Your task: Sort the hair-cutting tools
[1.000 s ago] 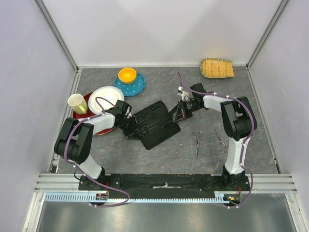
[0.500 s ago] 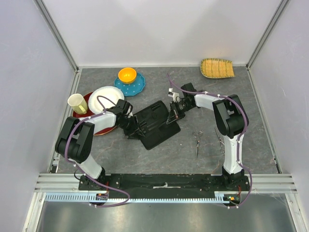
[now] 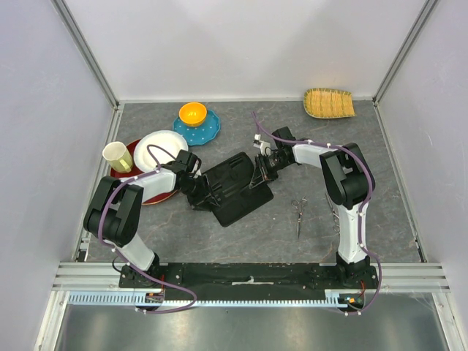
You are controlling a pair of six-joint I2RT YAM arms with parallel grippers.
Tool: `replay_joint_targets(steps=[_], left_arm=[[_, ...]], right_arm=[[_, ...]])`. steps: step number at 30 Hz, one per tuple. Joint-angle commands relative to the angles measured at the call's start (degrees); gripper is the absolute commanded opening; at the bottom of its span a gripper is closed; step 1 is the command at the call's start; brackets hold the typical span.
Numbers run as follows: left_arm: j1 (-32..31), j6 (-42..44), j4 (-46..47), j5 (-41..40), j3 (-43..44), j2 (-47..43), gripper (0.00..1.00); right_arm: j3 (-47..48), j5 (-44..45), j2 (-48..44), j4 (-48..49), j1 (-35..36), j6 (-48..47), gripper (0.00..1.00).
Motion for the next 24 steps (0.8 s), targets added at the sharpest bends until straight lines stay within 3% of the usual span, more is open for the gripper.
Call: replay_joint_targets(steps=[1, 4, 6, 7, 10, 13, 15, 22, 24], left_arm=[[-0.36, 2.76, 5.81, -7.95, -0.33, 3.30, 0.51], [-0.36, 2.59, 5.81, -7.95, -0.42, 3.13, 0.51], [-0.27, 2.50, 5.81, -8.21, -0.50, 3.04, 0.51], [-0.36, 2.32, 5.81, -8.30, -0.59, 2.95, 0.51], [-0.27, 1.97, 5.29, -8.83, -0.59, 3.13, 0.51], [-0.27, 1.80, 4.93, -9.27, -0.59, 3.22, 0.51], [-0.27, 1.62, 4.85, -9.45, -0.77, 3.30, 0.51], [-0.27, 1.44, 5.02, -9.27, -0.33, 3.83, 0.51], [-0.27, 1.44, 4.93, -9.36, -0.41, 3.83, 0.51]], right_arm=[[-1.27, 6.86, 1.87, 3.62, 2.55, -0.60, 0.23], [-1.18, 7.21, 1.87, 3.62, 2.64, 0.19, 0.31], [-1.27, 9.13, 0.99, 3.53, 2.55, 0.98, 0.43], [-1.53, 9.75, 0.46, 3.44, 2.46, 1.50, 0.54], [-1.27, 12.39, -2.00, 2.92, 1.85, 3.52, 0.69], [-0.39, 15.72, -4.02, 0.55, 1.41, 3.36, 0.73], [-0.04, 16.44, -4.73, -0.51, 0.71, 3.27, 0.72], [0.23, 16.97, -4.03, -2.80, 0.26, 2.56, 0.49], [-0.04, 18.10, -4.37, -2.80, 0.18, 2.30, 0.49]])
